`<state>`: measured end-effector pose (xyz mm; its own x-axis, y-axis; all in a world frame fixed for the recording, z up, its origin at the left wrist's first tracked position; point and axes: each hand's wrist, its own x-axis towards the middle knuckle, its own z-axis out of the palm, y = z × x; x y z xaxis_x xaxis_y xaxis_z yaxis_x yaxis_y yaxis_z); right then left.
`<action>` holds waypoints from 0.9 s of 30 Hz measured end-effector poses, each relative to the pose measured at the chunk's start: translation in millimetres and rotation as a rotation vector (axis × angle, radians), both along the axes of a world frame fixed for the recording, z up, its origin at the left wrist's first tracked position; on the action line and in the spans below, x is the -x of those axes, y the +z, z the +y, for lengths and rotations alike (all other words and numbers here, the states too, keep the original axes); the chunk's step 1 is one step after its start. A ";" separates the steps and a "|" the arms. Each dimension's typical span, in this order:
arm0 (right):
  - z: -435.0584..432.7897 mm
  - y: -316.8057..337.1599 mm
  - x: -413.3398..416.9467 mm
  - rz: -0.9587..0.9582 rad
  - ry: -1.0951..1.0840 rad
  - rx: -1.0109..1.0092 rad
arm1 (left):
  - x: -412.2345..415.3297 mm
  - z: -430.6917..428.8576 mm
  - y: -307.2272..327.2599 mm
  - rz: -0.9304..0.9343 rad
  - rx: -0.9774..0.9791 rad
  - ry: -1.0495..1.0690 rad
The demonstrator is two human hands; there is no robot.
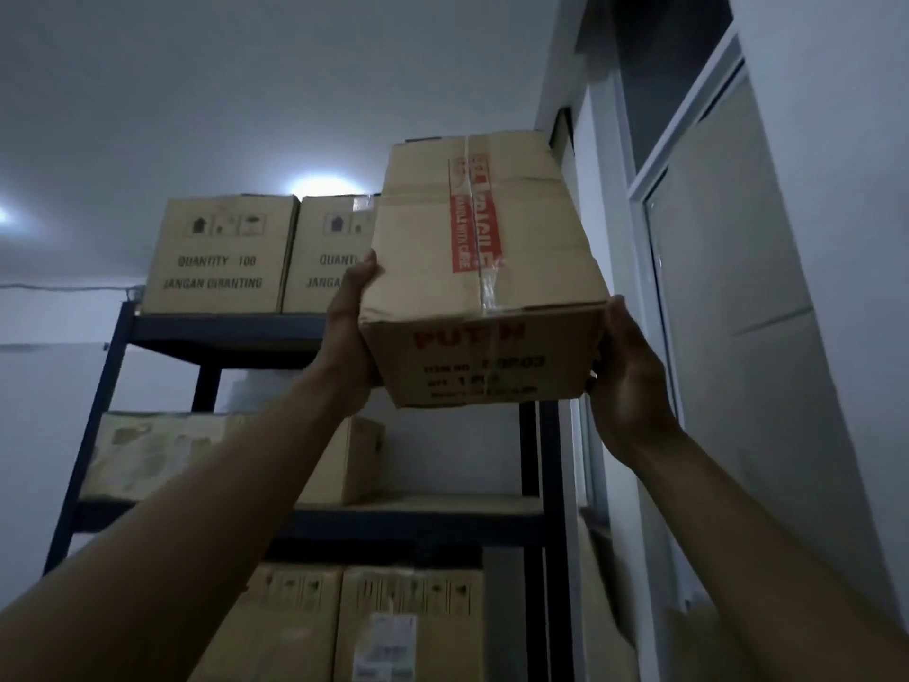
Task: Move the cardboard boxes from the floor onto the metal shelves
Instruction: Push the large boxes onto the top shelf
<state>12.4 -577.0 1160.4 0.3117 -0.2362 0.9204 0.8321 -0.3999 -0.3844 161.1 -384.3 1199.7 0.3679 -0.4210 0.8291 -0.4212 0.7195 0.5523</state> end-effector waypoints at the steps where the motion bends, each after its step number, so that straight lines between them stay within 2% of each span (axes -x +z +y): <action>1: -5.2 9.8 -5.7 -0.021 -0.024 0.057 | -3.3 -5.7 15.6 -0.025 0.012 -0.019; 7: -48.0 62.3 -56.2 -0.181 -0.139 0.122 | -34.9 -38.0 83.0 -0.085 0.063 0.028; 10: -59.9 81.7 -82.5 -0.244 -0.223 0.105 | -62.7 -54.8 95.7 -0.117 0.108 -0.004; 16: -75.4 123.7 -136.5 -0.315 -0.404 0.105 | -120.9 -79.1 118.1 -0.082 0.208 0.064; 27: -104.1 207.2 -192.0 -0.492 -0.604 0.107 | -187.6 -121.4 174.3 -0.257 0.301 0.014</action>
